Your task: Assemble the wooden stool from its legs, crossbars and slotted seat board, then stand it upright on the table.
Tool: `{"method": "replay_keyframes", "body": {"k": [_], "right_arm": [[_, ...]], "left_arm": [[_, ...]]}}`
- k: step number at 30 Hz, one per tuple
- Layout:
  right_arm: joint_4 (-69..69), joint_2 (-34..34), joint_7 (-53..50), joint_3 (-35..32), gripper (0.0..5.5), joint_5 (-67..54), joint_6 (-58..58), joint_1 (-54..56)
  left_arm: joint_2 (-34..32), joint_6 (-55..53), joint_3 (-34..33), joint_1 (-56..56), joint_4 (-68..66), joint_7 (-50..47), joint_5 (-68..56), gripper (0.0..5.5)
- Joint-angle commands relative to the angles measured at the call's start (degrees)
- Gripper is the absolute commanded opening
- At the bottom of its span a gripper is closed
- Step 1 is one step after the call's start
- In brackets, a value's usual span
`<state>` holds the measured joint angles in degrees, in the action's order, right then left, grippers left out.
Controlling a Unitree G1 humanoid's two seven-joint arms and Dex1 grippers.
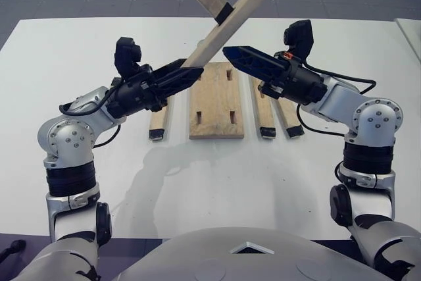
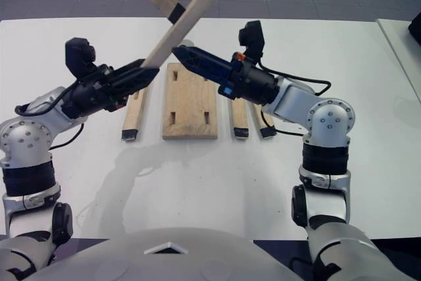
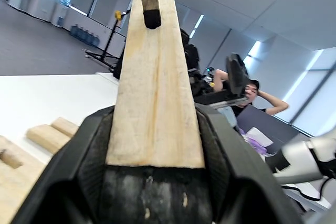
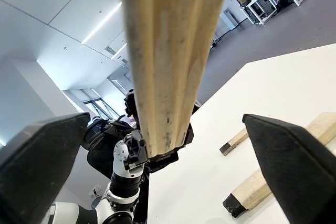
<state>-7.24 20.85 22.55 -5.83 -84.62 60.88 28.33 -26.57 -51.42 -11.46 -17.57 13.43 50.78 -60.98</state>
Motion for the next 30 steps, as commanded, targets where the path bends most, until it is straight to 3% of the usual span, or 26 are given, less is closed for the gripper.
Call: {"method": "replay_keyframes", "body": {"k": [1,7,25,30], "right_arm": [[0.0,-0.5,1.5,0.9,5.40,0.9,0.9,1.9],[-1.4,-0.2,4.9,2.7,4.75,2.8,1.9,2.1],[-2.1,-0.9,8.7,2.6,2.13,6.1,1.3,2.2],[-2.4,-0.8,10.0,2.5,2.09,7.3,0.9,2.0]], "left_arm": [[-1.7,-1.0,1.3,1.2,1.7,1.6,-0.8,2.04],[-1.8,-0.5,2.0,1.9,1.5,2.3,-0.3,2.04],[-3.7,-0.8,2.0,2.1,0.7,5.0,-0.2,2.04],[-3.7,-0.6,2.2,2.5,0.8,5.1,0.0,2.04]]}}
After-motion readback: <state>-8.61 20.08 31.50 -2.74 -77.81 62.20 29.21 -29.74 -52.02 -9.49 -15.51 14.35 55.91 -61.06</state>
